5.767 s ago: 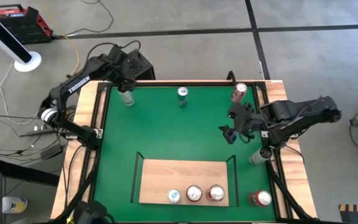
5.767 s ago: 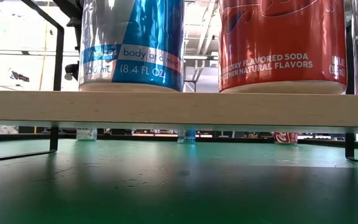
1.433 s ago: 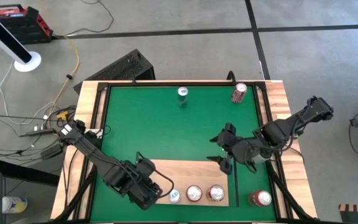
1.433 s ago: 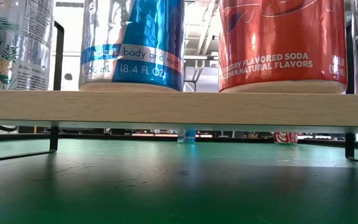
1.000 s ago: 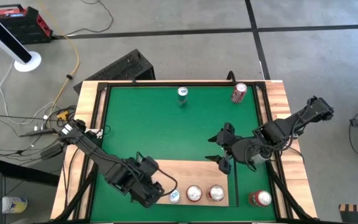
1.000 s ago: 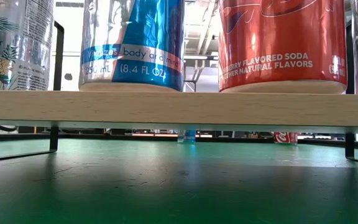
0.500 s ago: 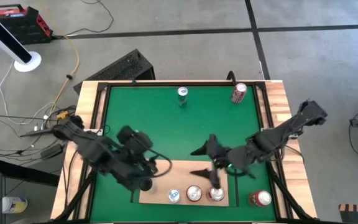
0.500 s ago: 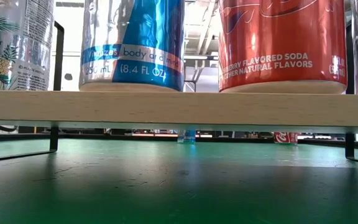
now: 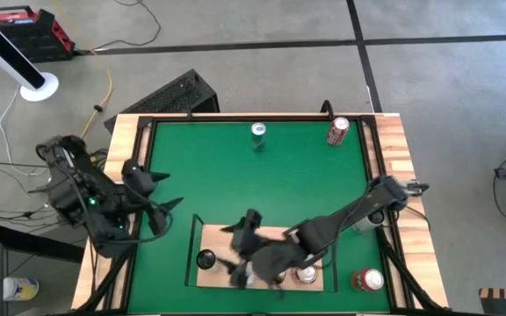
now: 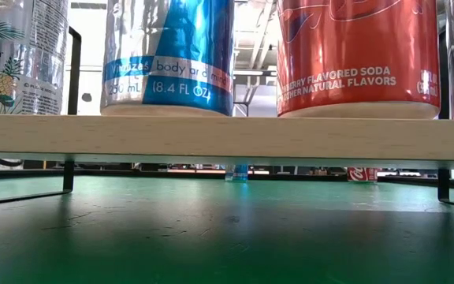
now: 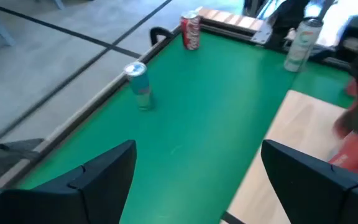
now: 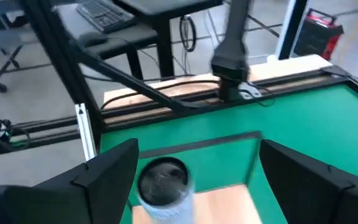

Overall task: Place canned beverage on shelf
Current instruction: Put the top white soda can on the shelf, then put the red soda can on the shelf aligned with the other red soda can

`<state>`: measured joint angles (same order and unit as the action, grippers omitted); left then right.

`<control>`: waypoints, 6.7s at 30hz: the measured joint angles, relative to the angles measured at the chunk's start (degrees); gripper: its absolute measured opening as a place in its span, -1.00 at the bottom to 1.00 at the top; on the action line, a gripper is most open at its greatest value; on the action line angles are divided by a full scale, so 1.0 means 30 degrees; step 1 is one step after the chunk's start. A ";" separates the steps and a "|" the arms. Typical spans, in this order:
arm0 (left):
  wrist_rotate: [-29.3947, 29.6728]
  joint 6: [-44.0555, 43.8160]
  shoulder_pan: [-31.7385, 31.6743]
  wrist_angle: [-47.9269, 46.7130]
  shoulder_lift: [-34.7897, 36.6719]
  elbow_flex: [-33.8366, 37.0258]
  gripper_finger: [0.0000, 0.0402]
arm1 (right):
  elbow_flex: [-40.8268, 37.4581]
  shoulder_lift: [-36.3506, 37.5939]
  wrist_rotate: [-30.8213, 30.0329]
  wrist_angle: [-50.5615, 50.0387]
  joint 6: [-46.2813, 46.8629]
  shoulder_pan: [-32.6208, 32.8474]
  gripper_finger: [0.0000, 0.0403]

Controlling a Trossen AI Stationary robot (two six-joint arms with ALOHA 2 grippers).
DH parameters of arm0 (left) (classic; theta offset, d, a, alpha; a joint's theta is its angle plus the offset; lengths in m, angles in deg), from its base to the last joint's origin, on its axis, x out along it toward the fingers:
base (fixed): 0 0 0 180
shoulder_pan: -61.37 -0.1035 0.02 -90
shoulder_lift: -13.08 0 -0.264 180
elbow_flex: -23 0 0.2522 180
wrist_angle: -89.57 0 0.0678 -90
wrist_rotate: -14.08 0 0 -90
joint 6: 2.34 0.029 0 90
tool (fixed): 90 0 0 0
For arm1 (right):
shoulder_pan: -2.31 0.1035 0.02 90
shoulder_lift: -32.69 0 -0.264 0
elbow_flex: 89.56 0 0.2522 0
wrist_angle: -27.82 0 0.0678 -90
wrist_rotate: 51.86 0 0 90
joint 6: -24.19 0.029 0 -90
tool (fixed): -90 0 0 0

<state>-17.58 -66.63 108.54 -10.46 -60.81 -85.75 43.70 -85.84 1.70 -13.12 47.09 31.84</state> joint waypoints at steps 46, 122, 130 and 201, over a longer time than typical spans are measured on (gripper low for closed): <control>-0.0209 0.2576 0.1031 1.2183 0.6471 1.0501 0.64 | 0.4767 -0.5837 0.4121 -0.2229 -0.0729 -0.1010 0.77; -0.0544 0.2561 0.1023 1.2307 0.6463 1.0486 0.64 | 0.4703 -0.3803 0.8257 -0.4884 -0.1291 -0.1074 0.79; -0.0560 0.2569 0.1023 1.2293 0.6463 1.0486 0.64 | 0.4773 -0.0426 0.7541 -1.0444 -0.0374 -0.0570 0.79; -0.5302 0.6173 -0.3756 1.6947 0.3943 1.0486 0.64 | -0.8097 1.2579 0.3561 -2.0774 0.9105 -0.9319 0.79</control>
<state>-33.49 -48.11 97.27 40.39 -48.98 -54.29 19.40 -48.11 12.39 -75.44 74.41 3.89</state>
